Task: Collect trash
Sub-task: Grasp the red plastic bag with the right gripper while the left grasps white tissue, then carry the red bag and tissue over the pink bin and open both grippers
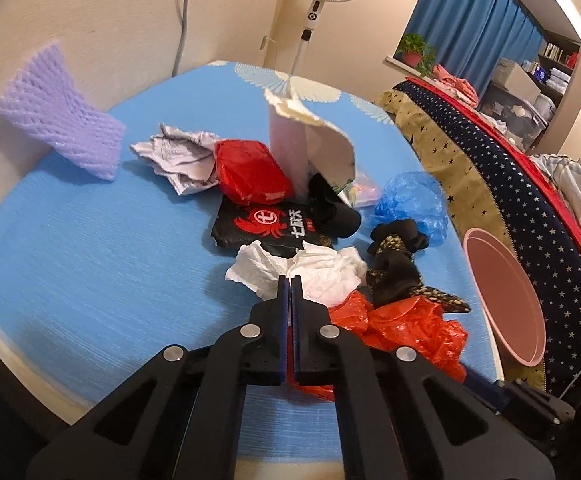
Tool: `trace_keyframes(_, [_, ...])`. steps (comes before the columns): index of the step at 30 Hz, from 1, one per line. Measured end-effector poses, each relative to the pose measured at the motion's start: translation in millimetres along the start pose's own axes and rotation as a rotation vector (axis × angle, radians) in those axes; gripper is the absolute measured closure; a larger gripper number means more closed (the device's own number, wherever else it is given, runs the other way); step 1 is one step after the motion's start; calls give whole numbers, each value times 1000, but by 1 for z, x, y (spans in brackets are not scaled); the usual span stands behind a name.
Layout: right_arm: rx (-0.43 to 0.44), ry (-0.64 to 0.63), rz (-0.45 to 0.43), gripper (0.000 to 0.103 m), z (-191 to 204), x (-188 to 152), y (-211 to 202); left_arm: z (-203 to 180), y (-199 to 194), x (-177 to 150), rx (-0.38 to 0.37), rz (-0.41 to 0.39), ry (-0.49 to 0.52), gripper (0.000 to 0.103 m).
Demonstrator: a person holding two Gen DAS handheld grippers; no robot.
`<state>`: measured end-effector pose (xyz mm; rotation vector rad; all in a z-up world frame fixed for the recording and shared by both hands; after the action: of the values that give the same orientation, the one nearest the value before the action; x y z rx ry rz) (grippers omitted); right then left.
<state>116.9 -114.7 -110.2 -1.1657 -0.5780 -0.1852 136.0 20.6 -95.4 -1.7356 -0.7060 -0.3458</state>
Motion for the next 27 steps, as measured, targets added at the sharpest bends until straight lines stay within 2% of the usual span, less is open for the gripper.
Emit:
trace_keyframes(7, [-19,-31,-63,93,7,5,-21,-5,-17,4,8,-50,29,102])
trace_keyframes(15, [-102,-76,-181,94,10,12,-58,-14,-46,10,22,-139,88,103])
trace_keyframes(27, [-279,36,-278,93,-29,20,-102,-23,-76,13,27,-214,146,103])
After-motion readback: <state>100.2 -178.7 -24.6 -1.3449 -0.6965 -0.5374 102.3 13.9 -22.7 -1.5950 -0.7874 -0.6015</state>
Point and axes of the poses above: each gripper's, at about its wrist camera, not at the fingertips, and y roughly the way its jaws point, z to its left, x to its top, the point moved 5 cm from there along y, roughly the way its jaws point, and after that the axes turned 9 degrees about z, right-handed, at the moved point
